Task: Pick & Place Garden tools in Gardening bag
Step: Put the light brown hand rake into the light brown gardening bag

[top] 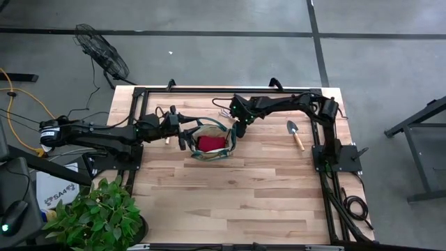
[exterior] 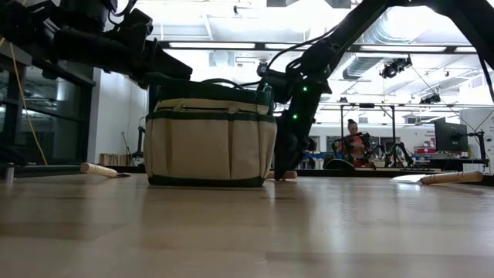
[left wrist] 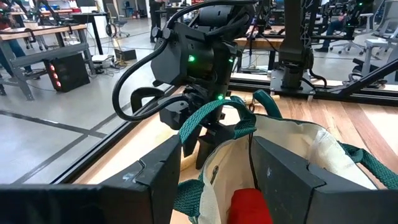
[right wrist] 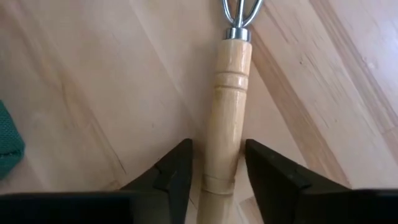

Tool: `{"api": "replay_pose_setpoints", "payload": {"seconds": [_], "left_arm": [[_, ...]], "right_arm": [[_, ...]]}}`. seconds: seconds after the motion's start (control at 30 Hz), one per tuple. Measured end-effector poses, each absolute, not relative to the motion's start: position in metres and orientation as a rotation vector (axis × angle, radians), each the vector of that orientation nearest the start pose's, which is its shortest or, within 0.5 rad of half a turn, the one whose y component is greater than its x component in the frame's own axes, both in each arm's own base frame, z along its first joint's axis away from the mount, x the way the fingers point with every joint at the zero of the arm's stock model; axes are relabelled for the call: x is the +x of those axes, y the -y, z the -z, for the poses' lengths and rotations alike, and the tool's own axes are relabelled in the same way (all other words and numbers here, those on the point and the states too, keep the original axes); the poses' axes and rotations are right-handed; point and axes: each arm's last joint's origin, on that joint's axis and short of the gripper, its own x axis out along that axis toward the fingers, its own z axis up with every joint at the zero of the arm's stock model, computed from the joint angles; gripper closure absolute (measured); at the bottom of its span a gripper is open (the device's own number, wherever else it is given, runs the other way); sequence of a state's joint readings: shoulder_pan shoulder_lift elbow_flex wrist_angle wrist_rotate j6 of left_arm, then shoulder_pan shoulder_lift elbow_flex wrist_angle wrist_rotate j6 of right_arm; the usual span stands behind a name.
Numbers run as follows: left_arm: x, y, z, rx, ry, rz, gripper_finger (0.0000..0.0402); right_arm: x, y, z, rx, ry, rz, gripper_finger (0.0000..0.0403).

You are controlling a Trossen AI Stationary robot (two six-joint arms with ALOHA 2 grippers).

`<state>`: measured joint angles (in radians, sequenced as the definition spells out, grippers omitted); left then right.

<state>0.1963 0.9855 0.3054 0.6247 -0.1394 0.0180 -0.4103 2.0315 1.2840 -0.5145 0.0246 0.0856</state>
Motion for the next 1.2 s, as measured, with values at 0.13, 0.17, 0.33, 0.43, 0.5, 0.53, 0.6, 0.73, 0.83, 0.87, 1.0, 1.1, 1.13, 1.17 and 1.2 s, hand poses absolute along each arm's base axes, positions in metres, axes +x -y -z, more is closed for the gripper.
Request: {"api": "replay_pose_setpoints", "payload": {"seconds": [0.13, 0.17, 0.33, 0.43, 0.5, 0.53, 0.6, 0.73, 0.83, 0.87, 1.0, 1.1, 1.13, 1.17, 1.2], "left_arm": [[0.194, -0.043, -0.211, 0.016, -0.059, -0.335, 0.021], [0.194, -0.043, -0.211, 0.016, -0.059, -0.335, 0.021], [0.194, -0.043, -0.211, 0.015, -0.059, -0.335, 0.021], [0.194, -0.043, -0.211, 0.014, -0.058, -0.335, 0.021], [0.194, -0.043, -0.211, 0.007, -0.057, -0.335, 0.021], [0.194, -0.043, -0.211, 0.0, -0.056, -0.335, 0.021], [0.194, -0.043, -0.211, -0.007, -0.055, -0.334, 0.021], [0.194, -0.042, -0.211, -0.016, -0.053, -0.304, 0.021], [0.194, -0.041, -0.211, -0.035, -0.05, -0.29, 0.021], [0.194, -0.041, -0.211, -0.036, -0.05, -0.289, 0.021], [0.195, -0.041, -0.211, -0.042, -0.047, -0.28, 0.021], [0.195, -0.041, -0.212, -0.06, -0.034, -0.264, 0.021], [0.194, -0.04, -0.213, -0.06, -0.031, -0.259, 0.021], [0.194, -0.04, -0.213, -0.06, -0.028, -0.256, 0.021], [0.194, -0.04, -0.214, -0.059, -0.021, -0.256, 0.021]], "right_arm": [[0.354, 0.155, -0.125, 0.336, -1.235, 0.442, 0.0312], [0.354, 0.155, -0.125, 0.345, -1.235, 0.449, 0.0323], [0.353, 0.156, -0.124, 0.364, -1.239, 0.456, 0.0345], [0.353, 0.156, -0.124, 0.372, -1.239, 0.461, 0.0345], [0.353, 0.155, -0.124, 0.376, -1.237, 0.473, 0.0345], [0.353, 0.155, -0.125, 0.377, -1.236, 0.475, 0.0345], [0.352, 0.155, -0.127, 0.379, -1.23, 0.477, 0.0345], [0.346, 0.153, -0.138, 0.358, -1.244, 0.51, 0.0345], [0.338, 0.151, -0.152, 0.319, -1.265, 0.561, 0.0345], [0.336, 0.151, -0.157, 0.306, -1.265, 0.58, 0.0345], [0.324, 0.149, -0.177, 0.253, -1.293, 0.648, 0.0345], [0.316, 0.144, -0.192, 0.212, -1.302, 0.693, 0.0345], [0.313, 0.142, -0.199, 0.194, -1.301, 0.712, 0.0345], [0.311, 0.14, -0.205, 0.179, -1.296, 0.733, 0.0345], [0.308, 0.138, -0.211, 0.167, -1.287, 0.753, 0.0345]]}}
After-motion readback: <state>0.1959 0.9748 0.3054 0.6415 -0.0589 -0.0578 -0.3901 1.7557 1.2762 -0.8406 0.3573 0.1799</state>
